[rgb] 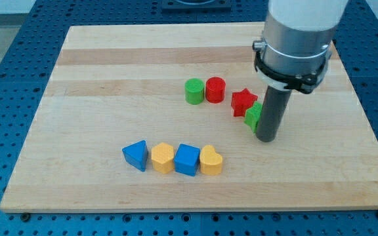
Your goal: Adjust the green star right diagonally towards yellow heart
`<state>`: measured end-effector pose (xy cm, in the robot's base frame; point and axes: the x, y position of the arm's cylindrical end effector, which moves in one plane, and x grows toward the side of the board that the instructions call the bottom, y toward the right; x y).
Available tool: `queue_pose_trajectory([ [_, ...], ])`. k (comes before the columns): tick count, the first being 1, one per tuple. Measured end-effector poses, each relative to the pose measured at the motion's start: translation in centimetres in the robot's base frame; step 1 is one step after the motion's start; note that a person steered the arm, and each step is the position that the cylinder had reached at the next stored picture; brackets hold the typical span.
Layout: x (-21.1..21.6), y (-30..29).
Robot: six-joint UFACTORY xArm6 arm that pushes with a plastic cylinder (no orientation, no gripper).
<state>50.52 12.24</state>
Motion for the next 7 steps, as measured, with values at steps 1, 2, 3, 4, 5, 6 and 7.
queue_pose_trajectory([
  [1, 0.0, 5.3],
  [2, -1.7, 10.0],
  [3, -3.7, 10.0],
  [4, -4.0, 8.6],
  [5, -3.9, 5.8],
  [6, -3.4, 3.0],
  [7, -1.8, 1.7],
])
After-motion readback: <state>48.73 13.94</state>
